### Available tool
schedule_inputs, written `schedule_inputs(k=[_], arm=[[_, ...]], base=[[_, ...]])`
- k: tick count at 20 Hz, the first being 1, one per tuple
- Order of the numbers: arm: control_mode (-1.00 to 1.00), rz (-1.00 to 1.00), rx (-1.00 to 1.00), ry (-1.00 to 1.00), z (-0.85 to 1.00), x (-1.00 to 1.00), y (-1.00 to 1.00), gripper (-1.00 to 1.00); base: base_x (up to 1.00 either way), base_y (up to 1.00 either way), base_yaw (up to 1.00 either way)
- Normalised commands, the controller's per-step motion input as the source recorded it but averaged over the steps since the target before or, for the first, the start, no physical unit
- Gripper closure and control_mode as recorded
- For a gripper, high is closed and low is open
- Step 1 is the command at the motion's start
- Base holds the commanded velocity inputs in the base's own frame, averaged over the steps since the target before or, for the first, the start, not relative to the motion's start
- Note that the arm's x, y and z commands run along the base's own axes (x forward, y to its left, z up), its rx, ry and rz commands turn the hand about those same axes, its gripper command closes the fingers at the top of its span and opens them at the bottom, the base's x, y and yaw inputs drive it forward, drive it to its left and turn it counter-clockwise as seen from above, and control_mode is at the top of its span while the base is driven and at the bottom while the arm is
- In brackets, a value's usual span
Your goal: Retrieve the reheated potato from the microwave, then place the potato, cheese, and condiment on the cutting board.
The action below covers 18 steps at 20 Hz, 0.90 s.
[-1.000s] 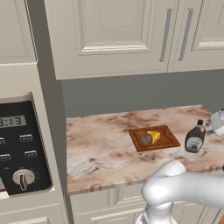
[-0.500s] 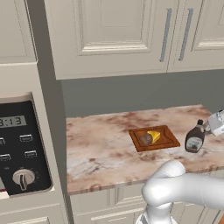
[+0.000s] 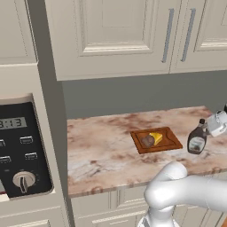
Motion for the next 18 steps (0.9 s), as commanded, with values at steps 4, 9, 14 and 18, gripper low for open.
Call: schedule_inputs(k=[4,9,14,18], arm=[[-1.0,0.0,0.02,0.02,-0.11,-0.08,0.15,-1.0],[-1.0,0.0,0.04,0.05,-0.14,-0.1,0.24,-1.0],[-1.0,0.0,0.06,0.11,-0.22,-0.11,0.16,1.0],[-1.0,0.0,0.1,0.16,-0.21,-0.15,0.1,1.0]], base=[[0.0,0.0,0.0],[0.0,0.0,0.0],[0.0,0.0,0.0],[0.0,0.0,0.0]])
